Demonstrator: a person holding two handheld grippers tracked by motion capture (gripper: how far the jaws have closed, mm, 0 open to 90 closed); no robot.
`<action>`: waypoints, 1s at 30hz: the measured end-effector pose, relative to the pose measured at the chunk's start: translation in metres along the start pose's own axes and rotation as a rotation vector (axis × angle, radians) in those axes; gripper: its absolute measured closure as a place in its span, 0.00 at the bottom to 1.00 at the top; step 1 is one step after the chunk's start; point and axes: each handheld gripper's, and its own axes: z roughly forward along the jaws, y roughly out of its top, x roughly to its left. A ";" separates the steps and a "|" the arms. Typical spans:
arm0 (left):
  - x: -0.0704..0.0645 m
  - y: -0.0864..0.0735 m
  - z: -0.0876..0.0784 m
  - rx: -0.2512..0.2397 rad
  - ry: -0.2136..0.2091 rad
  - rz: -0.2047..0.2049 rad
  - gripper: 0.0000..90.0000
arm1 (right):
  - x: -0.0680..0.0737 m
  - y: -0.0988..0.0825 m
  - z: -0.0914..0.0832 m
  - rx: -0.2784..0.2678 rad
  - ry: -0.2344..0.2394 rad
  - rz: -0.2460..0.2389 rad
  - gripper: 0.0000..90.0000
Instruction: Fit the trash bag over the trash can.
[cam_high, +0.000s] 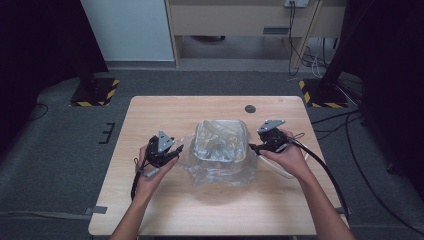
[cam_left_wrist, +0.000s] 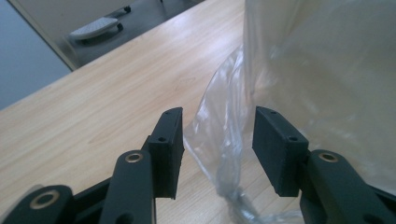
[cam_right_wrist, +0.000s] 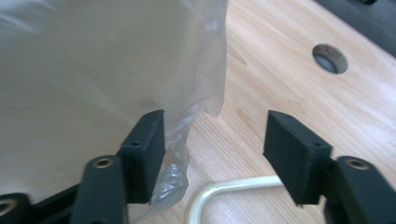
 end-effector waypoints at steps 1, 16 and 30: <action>-0.001 0.002 -0.001 0.002 -0.002 0.007 0.60 | -0.001 0.001 -0.006 -0.014 -0.002 0.000 0.47; -0.031 0.008 -0.007 -0.007 -0.072 0.046 0.62 | 0.015 0.036 -0.069 -0.176 0.116 0.016 0.85; -0.046 0.009 -0.004 -0.016 -0.095 0.044 0.60 | 0.060 0.087 -0.062 -0.140 0.173 -0.095 0.91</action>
